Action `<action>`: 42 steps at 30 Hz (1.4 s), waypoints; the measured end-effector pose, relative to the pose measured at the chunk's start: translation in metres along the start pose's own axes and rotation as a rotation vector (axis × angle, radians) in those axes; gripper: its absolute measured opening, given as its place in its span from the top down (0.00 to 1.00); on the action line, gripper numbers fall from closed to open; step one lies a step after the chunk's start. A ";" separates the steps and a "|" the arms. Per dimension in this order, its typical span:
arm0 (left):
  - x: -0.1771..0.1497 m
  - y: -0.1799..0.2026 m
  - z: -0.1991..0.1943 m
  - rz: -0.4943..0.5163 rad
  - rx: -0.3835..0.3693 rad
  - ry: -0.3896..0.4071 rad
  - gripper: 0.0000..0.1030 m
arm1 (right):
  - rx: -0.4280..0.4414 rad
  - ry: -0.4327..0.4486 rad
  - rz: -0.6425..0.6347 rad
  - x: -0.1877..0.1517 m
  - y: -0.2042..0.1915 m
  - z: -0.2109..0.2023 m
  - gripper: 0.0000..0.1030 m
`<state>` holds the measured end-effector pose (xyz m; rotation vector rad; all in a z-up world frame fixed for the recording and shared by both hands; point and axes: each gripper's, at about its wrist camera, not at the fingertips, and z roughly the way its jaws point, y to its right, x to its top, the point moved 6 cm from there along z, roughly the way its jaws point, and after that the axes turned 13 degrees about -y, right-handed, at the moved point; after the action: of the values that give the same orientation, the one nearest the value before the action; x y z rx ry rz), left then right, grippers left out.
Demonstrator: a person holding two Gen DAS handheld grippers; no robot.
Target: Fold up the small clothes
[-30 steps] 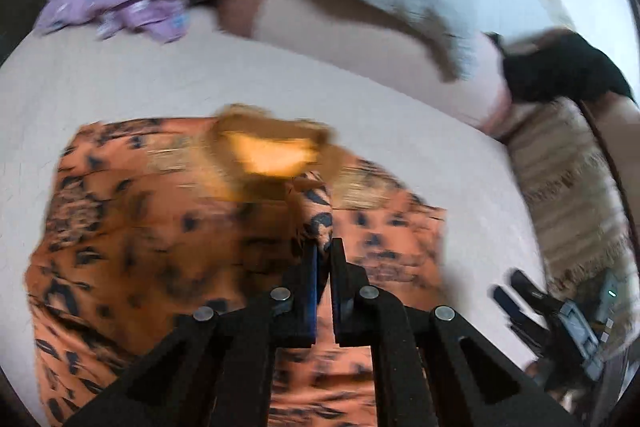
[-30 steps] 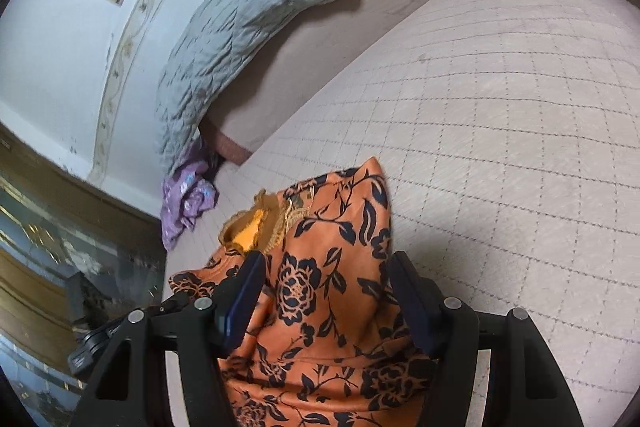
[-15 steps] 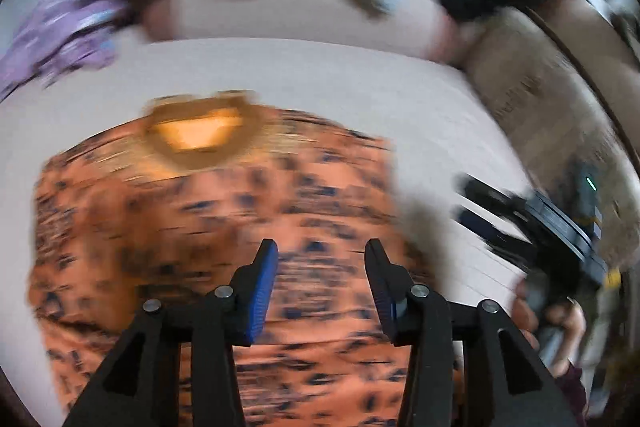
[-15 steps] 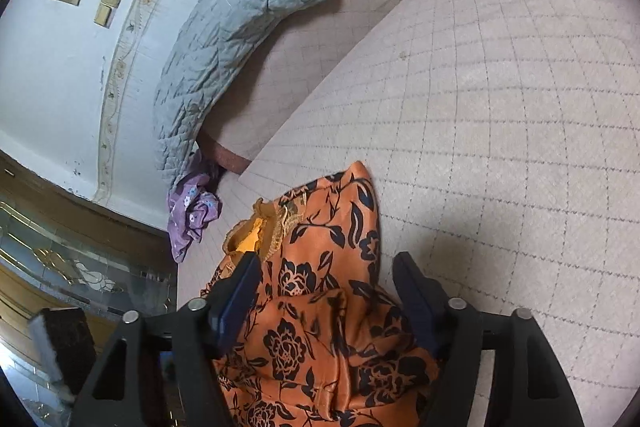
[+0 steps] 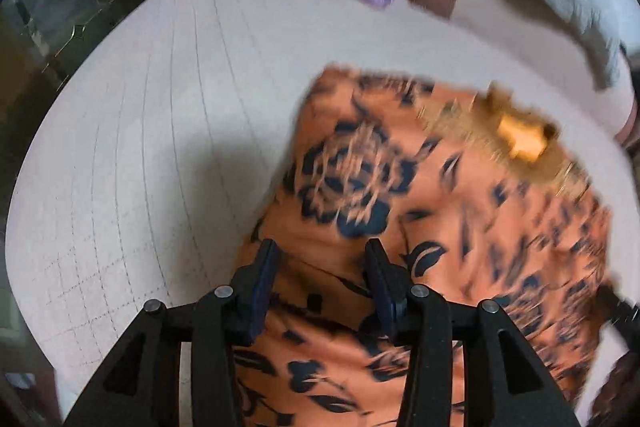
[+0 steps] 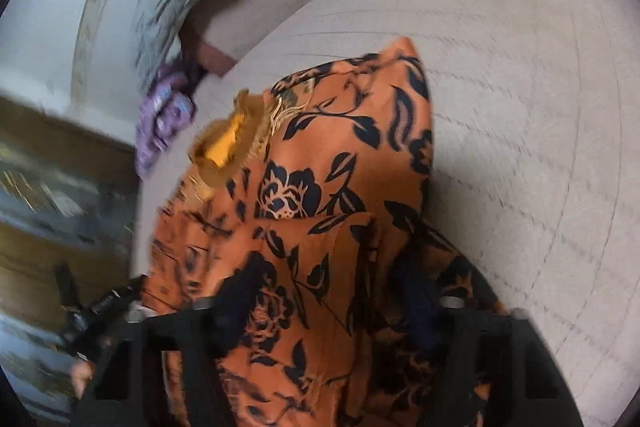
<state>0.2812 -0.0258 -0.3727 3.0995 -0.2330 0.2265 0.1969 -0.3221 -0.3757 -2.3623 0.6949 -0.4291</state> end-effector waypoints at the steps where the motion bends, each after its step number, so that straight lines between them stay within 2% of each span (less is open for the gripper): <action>1: -0.003 0.000 0.005 0.010 0.006 -0.008 0.55 | -0.061 0.006 -0.032 0.000 -0.004 0.000 0.76; 4: -0.011 -0.003 0.011 0.048 0.018 0.012 0.55 | -0.064 0.065 -0.056 0.004 -0.010 -0.011 0.85; 9: -0.012 -0.007 0.004 0.072 0.030 0.016 0.55 | -0.046 0.209 -0.018 0.020 -0.009 -0.042 0.86; 11: -0.009 0.001 -0.002 0.074 0.025 0.033 0.55 | -0.095 0.265 0.009 0.028 -0.002 -0.048 0.86; 13: -0.006 0.005 -0.010 0.084 0.039 0.066 0.55 | -0.147 0.258 0.031 0.034 0.006 -0.043 0.86; 14: -0.005 0.004 -0.014 0.086 0.042 0.073 0.55 | -0.162 0.223 0.047 0.035 0.011 -0.036 0.86; 16: -0.002 0.006 -0.020 0.084 0.045 0.101 0.55 | -0.145 0.157 0.103 0.035 0.023 -0.021 0.86; 19: 0.002 0.005 -0.021 0.072 0.068 0.121 0.55 | -0.087 0.184 0.114 0.035 0.020 -0.031 0.83; 21: 0.001 0.003 -0.008 0.073 0.089 0.064 0.55 | -0.017 0.236 0.064 0.034 0.006 -0.044 0.83; 23: -0.006 0.003 0.014 0.063 0.097 -0.060 0.55 | -0.005 0.246 0.012 0.032 -0.006 -0.044 0.83; 26: -0.016 0.010 -0.007 0.084 0.112 -0.032 0.55 | 0.002 0.118 -0.038 0.022 -0.016 -0.012 0.83; 28: -0.027 0.014 -0.027 0.098 0.075 0.004 0.55 | -0.050 0.006 -0.058 0.010 -0.015 0.017 0.84; 29: -0.037 0.015 -0.040 0.113 0.066 0.028 0.55 | -0.072 0.001 -0.078 0.006 -0.015 0.024 0.84; 32: -0.062 0.008 -0.068 0.156 0.093 0.081 0.51 | -0.085 0.057 -0.103 0.003 -0.019 0.010 0.84; 34: -0.075 0.002 -0.084 0.176 0.117 0.110 0.51 | -0.060 0.127 -0.093 -0.004 -0.019 -0.008 0.83; 39: -0.104 -0.026 -0.116 0.149 0.119 0.156 0.51 | -0.039 0.236 -0.137 -0.032 -0.026 -0.047 0.83; 42: -0.114 -0.037 -0.132 0.130 0.110 0.192 0.48 | -0.062 0.268 -0.174 -0.047 -0.032 -0.063 0.83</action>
<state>0.1565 0.0320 -0.2597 3.1435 -0.4303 0.5559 0.1416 -0.3039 -0.3140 -2.4590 0.6301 -0.8221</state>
